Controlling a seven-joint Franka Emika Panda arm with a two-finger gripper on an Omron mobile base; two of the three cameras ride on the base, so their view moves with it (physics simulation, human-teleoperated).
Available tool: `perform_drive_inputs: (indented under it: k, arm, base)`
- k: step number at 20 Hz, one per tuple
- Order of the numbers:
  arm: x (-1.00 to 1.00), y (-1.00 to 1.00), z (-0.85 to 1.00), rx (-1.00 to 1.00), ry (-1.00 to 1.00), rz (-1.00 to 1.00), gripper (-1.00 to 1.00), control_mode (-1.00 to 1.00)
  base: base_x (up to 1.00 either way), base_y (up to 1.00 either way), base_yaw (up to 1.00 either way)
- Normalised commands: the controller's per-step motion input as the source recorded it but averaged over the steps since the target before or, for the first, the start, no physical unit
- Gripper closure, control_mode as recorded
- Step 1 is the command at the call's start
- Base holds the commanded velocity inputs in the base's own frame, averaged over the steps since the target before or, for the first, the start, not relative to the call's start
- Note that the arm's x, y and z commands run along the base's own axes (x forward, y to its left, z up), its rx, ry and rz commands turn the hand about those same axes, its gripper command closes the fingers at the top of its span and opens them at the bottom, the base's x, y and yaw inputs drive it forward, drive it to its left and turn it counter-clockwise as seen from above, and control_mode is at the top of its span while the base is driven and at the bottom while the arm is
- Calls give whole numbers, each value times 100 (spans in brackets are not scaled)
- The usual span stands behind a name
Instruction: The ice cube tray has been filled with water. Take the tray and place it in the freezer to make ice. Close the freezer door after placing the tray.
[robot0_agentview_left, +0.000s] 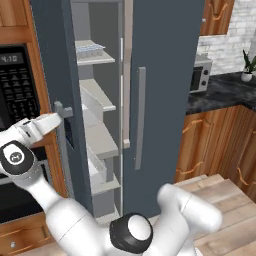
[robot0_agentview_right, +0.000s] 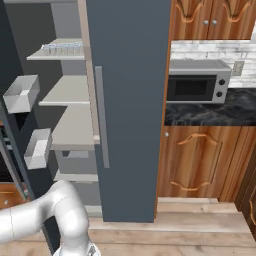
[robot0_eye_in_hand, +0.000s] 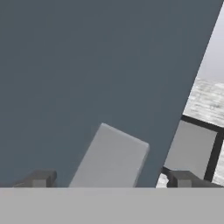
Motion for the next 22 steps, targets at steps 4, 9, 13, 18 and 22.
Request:
perform_drive_inputs:
  k: [4, 9, 13, 18, 22]
  arm:
    - [10, -100, 20, 1, -10, 7, -100, -100]
    - [43, -100, 25, 9, -10, 26, -100, -100]
    - [50, -100, 24, 14, -9, 41, -100, -100]
    - [54, -95, 17, 18, -4, 46, -100, -100]
    - [66, -69, 21, 16, 1, 41, -100, -100]
  base:
    - [0, 0, 0]
    - [0, 0, 0]
    - [0, 0, 0]
    - [0, 0, 0]
    - [0, 0, 0]
